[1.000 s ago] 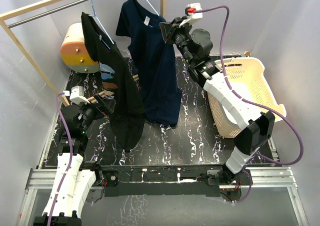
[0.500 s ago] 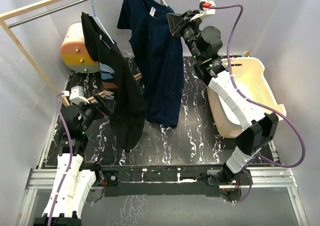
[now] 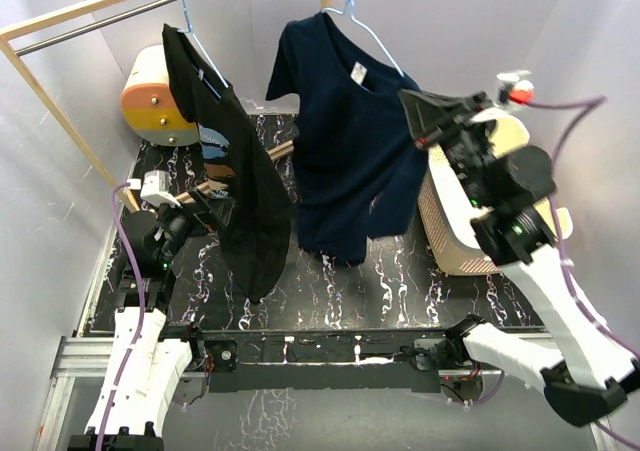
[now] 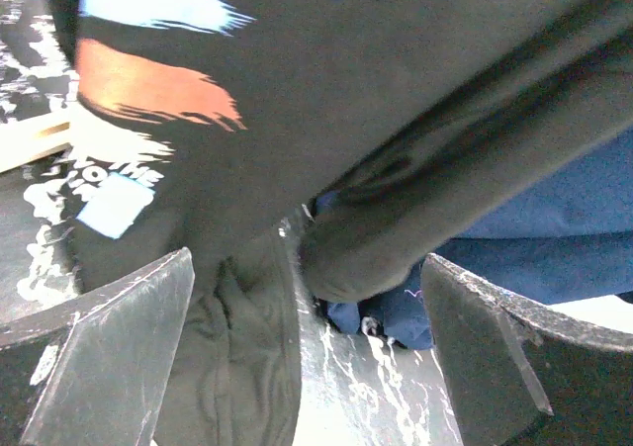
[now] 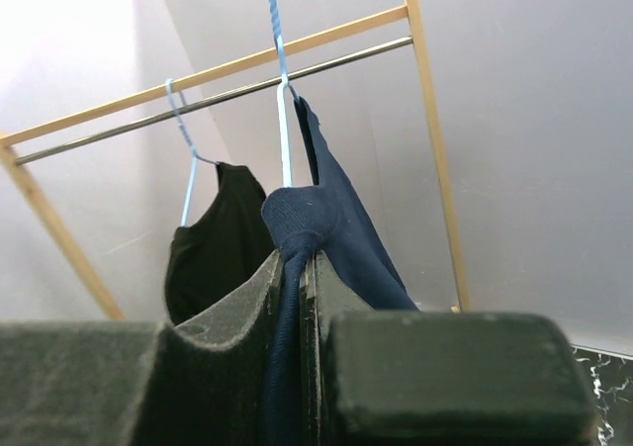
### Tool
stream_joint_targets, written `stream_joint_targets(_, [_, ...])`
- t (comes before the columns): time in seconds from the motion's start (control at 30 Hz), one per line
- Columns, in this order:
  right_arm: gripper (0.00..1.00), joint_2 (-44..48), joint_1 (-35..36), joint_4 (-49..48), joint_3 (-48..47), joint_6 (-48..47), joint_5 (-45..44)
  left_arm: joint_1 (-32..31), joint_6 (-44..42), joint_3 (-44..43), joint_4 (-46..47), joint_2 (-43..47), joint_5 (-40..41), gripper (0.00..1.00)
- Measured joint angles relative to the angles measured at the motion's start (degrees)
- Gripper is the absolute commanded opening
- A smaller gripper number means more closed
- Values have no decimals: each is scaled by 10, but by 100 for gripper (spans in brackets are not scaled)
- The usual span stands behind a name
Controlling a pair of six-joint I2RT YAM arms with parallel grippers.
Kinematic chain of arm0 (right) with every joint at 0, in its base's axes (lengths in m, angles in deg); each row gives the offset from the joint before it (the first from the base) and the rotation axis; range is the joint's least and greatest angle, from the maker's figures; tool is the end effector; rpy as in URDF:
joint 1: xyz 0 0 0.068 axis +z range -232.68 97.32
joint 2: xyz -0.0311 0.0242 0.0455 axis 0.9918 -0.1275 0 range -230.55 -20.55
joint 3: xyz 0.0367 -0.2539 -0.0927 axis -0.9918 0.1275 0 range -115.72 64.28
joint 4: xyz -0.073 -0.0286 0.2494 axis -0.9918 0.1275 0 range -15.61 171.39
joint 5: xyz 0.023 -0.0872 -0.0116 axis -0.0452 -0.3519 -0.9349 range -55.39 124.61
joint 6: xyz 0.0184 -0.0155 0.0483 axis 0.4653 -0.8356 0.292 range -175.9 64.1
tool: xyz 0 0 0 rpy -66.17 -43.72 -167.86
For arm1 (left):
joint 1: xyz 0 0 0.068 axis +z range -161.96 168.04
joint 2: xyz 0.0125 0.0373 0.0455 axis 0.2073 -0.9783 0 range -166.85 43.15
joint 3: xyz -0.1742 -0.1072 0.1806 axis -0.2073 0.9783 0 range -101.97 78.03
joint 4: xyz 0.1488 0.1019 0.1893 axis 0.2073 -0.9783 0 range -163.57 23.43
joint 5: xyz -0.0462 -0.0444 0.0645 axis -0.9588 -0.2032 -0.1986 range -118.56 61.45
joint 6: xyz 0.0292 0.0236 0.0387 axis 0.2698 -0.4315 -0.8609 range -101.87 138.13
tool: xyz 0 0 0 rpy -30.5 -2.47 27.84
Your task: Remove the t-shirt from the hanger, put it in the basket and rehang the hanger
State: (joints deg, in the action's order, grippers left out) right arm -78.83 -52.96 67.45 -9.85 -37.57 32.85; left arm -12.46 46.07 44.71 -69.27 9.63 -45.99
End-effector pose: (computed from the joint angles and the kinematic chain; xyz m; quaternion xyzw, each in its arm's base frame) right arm 0.1756 0.0990 0.5050 -0.0421 0.5519 0.3312 0.7641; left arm 0.1528 -0.0119 0.3130 -0.0685 0.7207 -0.2738 0.6332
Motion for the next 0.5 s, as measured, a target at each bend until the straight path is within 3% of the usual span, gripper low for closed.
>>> stream_joint_targets(0.1, [8, 100, 0, 62, 30, 0, 18, 0, 2, 0, 32, -13, -58, 92])
stream_joint_targets(0.2, [8, 143, 0, 107, 33, 1, 34, 0, 30, -20, 95, -45, -154, 91])
stream_joint_targets(0.33, [8, 206, 0, 189, 38, 13, 73, 0, 111, -125, 216, -122, -287, 85])
stream_joint_targets(0.4, [8, 222, -1, 220, 42, 20, 98, -1, 177, -191, 307, -168, -338, 75])
stream_joint_targets(0.47, [8, 231, -1, 252, 51, 29, 128, -6, 251, -249, 416, -212, -379, 47])
stream_joint_targets(0.5, [8, 231, -1, 267, 55, 32, 143, -10, 285, -275, 462, -232, -395, 39])
